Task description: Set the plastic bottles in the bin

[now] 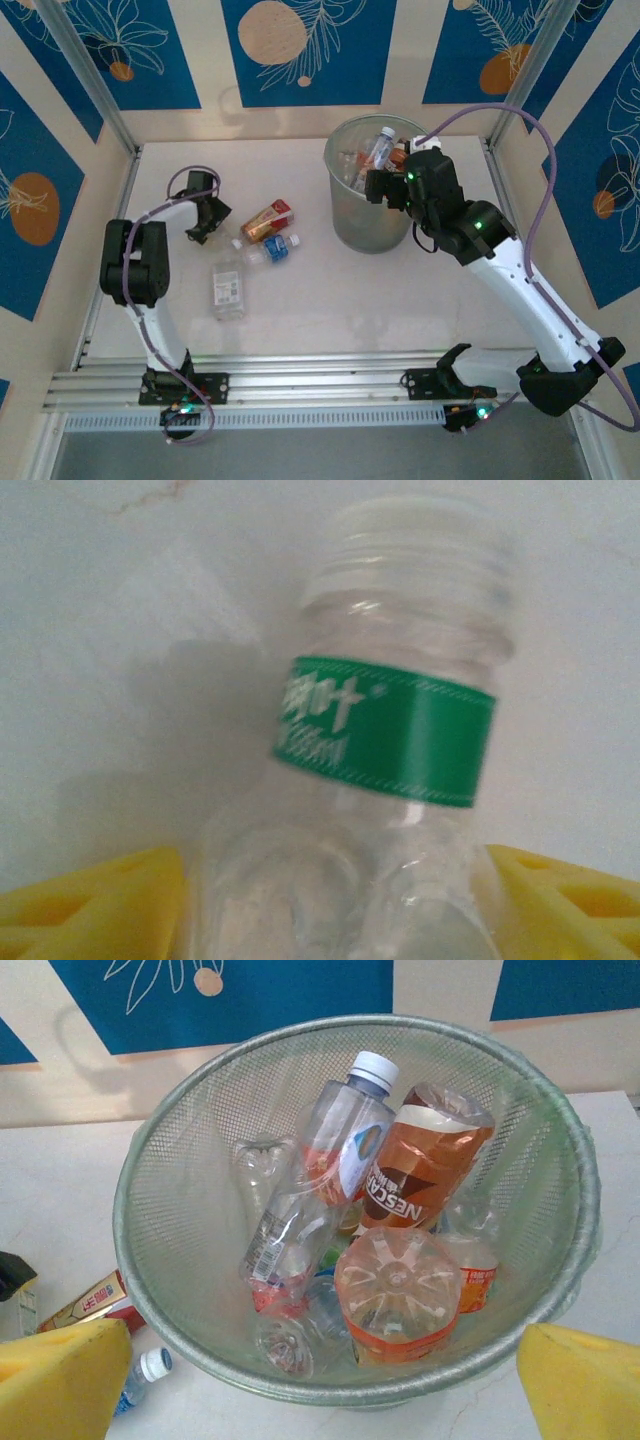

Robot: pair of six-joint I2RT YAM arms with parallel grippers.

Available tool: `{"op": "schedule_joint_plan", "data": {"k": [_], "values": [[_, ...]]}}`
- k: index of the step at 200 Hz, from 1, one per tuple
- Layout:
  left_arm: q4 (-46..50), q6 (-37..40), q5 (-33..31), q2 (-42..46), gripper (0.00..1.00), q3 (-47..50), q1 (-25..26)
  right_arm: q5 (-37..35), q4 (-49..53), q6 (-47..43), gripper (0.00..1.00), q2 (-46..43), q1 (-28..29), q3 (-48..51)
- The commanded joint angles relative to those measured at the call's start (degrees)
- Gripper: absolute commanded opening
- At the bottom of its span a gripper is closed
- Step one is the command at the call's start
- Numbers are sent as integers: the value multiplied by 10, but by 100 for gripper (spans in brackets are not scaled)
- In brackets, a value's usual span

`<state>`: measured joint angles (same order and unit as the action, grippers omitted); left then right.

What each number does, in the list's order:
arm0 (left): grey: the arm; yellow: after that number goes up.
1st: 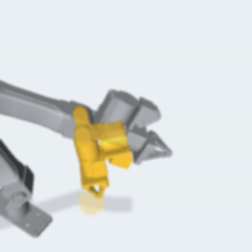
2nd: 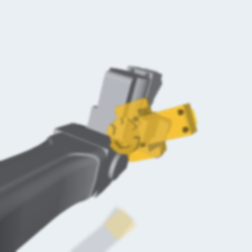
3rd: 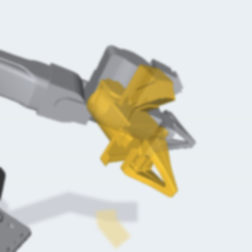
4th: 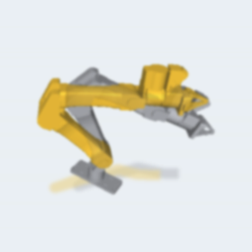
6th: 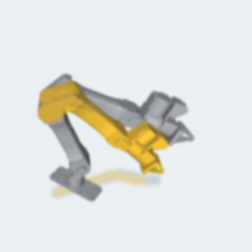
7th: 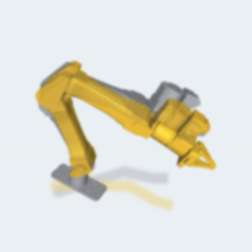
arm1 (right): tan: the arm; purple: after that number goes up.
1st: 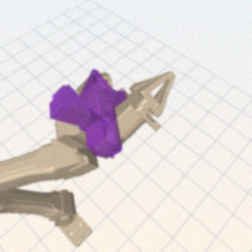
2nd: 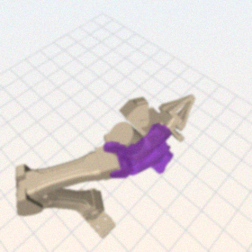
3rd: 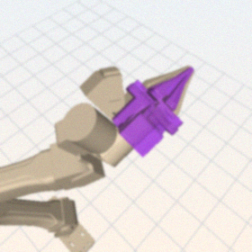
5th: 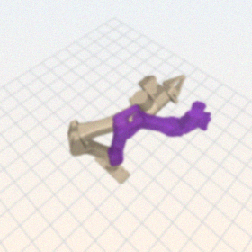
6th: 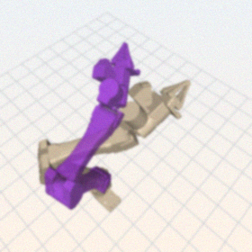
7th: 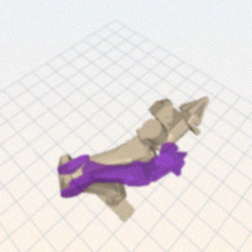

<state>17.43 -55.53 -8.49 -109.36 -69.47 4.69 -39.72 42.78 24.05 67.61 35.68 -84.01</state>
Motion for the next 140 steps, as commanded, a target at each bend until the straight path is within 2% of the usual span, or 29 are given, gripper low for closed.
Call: {"op": "schedule_joint_plan", "data": {"k": [1,65,140], "values": [[30,10,-26,-12,69,-22,4,-16,-17,13,99,-12,4,7],[60,67,-82,10,53,-76,4,-16,-16,11,99,-19,4,8],[54,167,-110,131,52,-85,18,0,-34,7,99,-10,4,10]]}}
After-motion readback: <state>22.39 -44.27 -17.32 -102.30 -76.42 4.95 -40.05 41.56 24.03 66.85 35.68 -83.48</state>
